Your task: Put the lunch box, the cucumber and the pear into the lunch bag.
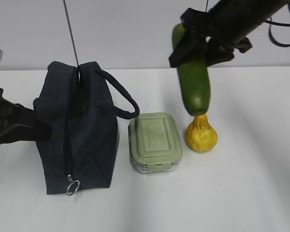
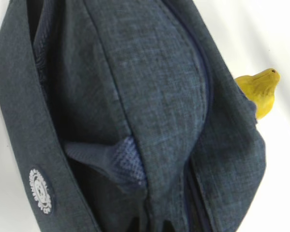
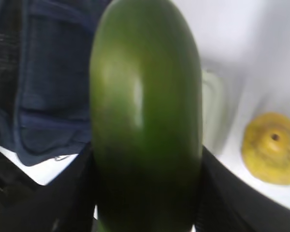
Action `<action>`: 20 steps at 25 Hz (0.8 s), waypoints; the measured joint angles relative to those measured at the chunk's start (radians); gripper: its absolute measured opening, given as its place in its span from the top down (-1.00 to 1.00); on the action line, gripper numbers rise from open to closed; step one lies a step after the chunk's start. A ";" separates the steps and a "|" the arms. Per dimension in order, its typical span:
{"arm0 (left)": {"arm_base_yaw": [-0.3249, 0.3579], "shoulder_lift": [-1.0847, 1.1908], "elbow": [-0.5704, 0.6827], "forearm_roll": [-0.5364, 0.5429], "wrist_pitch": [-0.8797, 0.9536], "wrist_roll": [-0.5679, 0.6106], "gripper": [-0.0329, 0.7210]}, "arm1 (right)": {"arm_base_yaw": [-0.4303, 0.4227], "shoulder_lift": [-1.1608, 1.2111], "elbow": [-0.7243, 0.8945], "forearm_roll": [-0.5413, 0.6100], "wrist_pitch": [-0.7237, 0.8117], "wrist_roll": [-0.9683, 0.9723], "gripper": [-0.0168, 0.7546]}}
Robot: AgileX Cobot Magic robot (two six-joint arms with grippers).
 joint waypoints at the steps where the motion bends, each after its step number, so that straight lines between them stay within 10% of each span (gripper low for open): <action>1: 0.000 0.000 0.000 0.000 0.001 0.000 0.90 | 0.029 0.000 -0.002 0.023 -0.029 -0.018 -0.04; 10: 0.000 0.000 0.000 0.000 0.001 0.000 0.90 | 0.303 0.058 -0.046 0.108 -0.275 -0.062 -0.04; 20: 0.000 0.000 0.000 0.000 0.001 0.000 0.90 | 0.339 0.256 -0.200 0.296 -0.307 -0.126 -0.04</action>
